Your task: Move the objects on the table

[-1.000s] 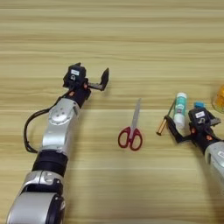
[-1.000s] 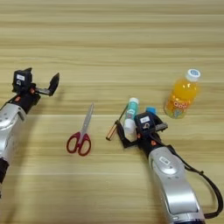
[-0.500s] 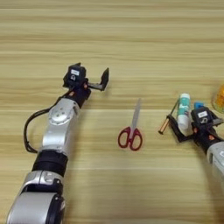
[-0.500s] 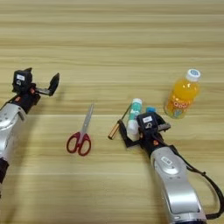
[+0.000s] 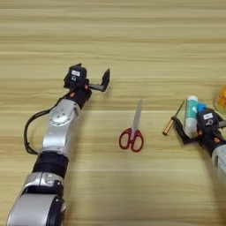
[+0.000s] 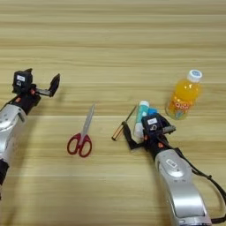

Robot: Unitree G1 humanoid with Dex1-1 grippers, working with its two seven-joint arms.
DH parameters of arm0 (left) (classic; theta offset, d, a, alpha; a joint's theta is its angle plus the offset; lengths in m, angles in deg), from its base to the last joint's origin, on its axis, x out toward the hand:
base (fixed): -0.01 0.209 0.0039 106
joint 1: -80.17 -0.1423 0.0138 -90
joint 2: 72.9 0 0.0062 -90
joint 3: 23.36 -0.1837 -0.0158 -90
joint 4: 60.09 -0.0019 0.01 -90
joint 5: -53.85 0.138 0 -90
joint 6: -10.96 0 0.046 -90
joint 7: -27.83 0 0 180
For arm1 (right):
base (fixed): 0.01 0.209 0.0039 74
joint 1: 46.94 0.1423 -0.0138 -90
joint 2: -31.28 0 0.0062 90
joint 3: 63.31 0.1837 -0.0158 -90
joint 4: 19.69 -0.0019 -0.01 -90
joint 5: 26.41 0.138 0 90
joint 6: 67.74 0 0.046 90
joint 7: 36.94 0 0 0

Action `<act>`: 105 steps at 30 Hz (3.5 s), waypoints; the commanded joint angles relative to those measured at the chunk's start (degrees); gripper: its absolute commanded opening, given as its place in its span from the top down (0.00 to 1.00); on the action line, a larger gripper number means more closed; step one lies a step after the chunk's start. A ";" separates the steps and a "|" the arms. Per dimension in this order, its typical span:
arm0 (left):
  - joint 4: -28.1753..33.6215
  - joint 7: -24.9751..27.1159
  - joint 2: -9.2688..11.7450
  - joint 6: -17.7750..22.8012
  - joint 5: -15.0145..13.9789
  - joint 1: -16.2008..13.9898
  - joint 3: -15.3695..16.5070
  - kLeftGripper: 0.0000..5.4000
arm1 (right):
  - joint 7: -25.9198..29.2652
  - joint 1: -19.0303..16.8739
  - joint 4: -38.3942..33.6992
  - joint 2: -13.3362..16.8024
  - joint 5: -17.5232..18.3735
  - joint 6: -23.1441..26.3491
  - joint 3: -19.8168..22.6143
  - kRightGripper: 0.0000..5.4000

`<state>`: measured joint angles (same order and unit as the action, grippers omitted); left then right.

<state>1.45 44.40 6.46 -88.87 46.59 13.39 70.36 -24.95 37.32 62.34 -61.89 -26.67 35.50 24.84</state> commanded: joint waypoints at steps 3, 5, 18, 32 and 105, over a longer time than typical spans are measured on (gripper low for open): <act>-0.56 0.05 -0.03 -0.18 -0.13 0.87 0.07 0.00 | 0.79 -1.95 -0.03 1.25 -1.13 2.70 -1.10 0.01; -0.57 0.03 -0.04 -0.17 -0.13 0.90 0.07 0.00 | 0.79 -2.17 -0.28 1.44 -1.27 2.98 -1.27 0.01; -0.86 -0.30 -0.51 -0.24 0.04 1.09 -0.14 0.00 | 3.31 -4.65 -6.76 3.78 0.82 7.18 0.27 0.01; -0.86 -0.49 -0.76 -0.23 0.12 1.07 -0.29 0.00 | 4.38 -4.99 -6.40 4.17 1.85 8.49 0.11 0.01; -0.40 -0.61 -0.76 -0.18 0.25 0.57 -0.52 0.00 | 1.45 0.70 1.85 1.85 1.55 0.29 1.29 0.68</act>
<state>1.05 43.89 5.81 -88.87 46.63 13.47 70.00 -22.95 38.79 65.35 -59.92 -25.48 35.24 25.03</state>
